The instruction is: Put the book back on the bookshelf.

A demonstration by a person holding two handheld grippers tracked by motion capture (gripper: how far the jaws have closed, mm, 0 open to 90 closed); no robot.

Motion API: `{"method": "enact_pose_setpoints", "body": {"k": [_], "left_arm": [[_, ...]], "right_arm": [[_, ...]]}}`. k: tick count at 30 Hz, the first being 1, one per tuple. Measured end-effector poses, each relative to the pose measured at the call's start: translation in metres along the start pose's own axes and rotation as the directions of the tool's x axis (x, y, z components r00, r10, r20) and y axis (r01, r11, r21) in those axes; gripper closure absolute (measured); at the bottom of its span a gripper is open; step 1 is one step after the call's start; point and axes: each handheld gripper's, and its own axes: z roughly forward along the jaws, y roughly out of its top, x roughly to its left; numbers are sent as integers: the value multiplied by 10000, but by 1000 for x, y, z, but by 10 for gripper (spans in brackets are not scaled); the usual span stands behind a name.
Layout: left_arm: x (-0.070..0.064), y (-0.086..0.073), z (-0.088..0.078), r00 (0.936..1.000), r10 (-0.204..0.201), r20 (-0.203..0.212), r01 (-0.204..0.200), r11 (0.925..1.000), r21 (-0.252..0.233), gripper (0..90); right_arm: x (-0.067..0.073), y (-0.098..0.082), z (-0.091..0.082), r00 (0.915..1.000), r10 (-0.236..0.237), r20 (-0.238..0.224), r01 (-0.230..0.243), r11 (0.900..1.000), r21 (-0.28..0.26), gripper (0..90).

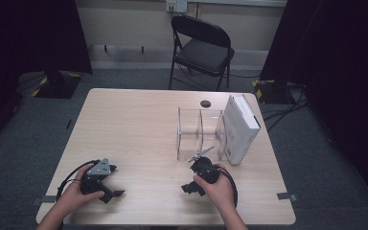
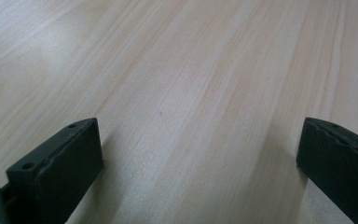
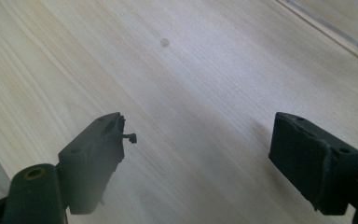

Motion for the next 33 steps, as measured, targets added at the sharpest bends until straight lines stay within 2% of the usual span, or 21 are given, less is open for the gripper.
{"method": "enact_pose_setpoints", "body": {"k": [15,22,28,31,33], "left_arm": [[0,0,0,10000,-1,-2,1,10000,-3,0],[0,0,0,10000,47,3,-47,10000,34,0],[0,0,0,10000,48,4,-48,10000,31,0],[0,0,0,10000,48,3,-48,10000,32,0],[0,0,0,10000,50,0,-50,10000,36,0]], "right_arm": [[8,1,16,9987,-513,13,513,9987,-65,165],[15,3,24,9963,-820,262,826,9963,-238,146],[21,2,30,9877,-1429,633,1470,9869,-666,128],[22,0,32,9858,-1479,798,1553,9832,-960,118],[23,-1,34,9802,-1724,972,1824,9776,-1053,116]]}}
